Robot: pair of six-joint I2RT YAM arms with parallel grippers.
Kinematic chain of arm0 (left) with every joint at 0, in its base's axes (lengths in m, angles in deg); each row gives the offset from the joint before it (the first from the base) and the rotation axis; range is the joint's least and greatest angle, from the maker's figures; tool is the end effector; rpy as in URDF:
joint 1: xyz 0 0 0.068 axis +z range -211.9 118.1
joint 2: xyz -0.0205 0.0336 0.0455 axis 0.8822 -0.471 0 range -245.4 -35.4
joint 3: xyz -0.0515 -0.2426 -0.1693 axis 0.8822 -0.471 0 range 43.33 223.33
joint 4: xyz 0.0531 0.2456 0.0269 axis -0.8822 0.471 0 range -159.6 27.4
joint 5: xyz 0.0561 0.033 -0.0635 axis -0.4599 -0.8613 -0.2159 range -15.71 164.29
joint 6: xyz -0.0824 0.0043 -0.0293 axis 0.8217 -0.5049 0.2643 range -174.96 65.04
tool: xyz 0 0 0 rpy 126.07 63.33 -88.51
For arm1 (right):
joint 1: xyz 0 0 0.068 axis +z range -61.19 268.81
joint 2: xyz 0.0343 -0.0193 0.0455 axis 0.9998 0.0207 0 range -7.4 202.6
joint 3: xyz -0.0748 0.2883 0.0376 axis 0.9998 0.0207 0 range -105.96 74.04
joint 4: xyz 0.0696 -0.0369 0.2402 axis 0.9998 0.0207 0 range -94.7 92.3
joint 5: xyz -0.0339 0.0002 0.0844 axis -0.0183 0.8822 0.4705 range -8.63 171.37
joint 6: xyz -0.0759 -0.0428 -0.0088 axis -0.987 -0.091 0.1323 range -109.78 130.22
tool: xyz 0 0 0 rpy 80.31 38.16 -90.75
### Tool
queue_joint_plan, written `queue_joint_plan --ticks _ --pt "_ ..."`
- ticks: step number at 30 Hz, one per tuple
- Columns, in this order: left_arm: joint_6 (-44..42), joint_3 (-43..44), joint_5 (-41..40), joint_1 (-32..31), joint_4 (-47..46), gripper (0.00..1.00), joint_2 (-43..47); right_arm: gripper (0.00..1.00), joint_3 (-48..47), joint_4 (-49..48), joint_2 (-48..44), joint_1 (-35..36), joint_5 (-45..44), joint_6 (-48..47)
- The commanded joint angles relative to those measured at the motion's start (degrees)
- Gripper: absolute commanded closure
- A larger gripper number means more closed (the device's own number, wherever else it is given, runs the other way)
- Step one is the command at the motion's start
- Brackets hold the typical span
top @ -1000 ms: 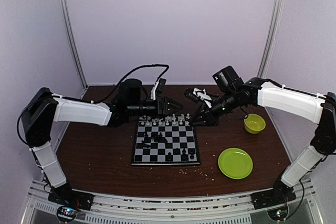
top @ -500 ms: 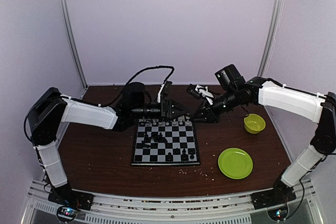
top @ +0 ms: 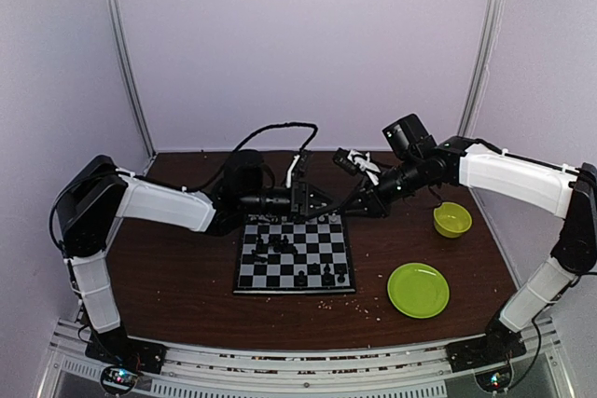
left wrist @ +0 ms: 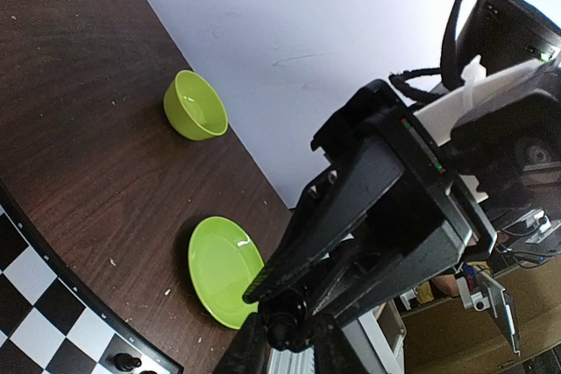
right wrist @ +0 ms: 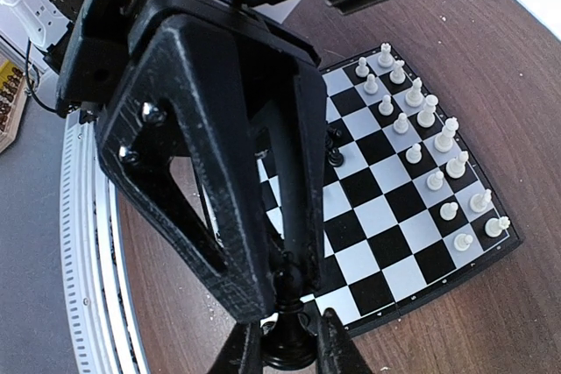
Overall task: Set up the chess pieces on the board
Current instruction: Pass from the right arm to the left
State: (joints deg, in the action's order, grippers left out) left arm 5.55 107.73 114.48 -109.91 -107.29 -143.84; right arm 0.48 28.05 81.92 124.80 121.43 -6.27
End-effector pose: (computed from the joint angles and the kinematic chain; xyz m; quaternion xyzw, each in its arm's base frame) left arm 0.2678 -0.3725 0.2553 0.1515 0.7207 -0.6578 0.1580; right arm 0.2523 0.2450 0.2995 -0.4972 0.7345 0.3720 0.2737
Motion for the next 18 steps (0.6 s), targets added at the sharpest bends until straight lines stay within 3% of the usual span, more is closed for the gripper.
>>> queue_joint_plan --ticks 1,9,13,16,17,18 --pt "-0.05 1.87 1.39 -0.24 -3.54 0.83 -0.95 0.88 -0.62 -0.32 0.64 -0.24 -0.07 0.01" --pt "-0.48 1.85 1.75 -0.16 -5.05 0.95 -1.41 0.87 -0.38 0.02 0.52 -0.38 0.23 -0.59" --pt "-2.44 2.11 2.2 0.06 -3.26 0.98 -0.93 0.76 -0.5 1.3 0.01 -0.82 1.34 -1.88" --pt "-7.08 2.51 1.87 0.58 3.03 0.98 1.35 0.45 -1.03 3.6 -1.28 -2.59 4.91 -3.78" --pt "-10.34 2.9 1.08 0.65 7.3 0.98 2.64 0.3 -1.45 4.85 -1.89 -3.68 7.31 -4.61" --pt "-16.15 3.6 -0.02 0.67 12.94 0.98 3.82 0.07 -1.76 6.03 -2.27 -4.77 9.12 -5.37"
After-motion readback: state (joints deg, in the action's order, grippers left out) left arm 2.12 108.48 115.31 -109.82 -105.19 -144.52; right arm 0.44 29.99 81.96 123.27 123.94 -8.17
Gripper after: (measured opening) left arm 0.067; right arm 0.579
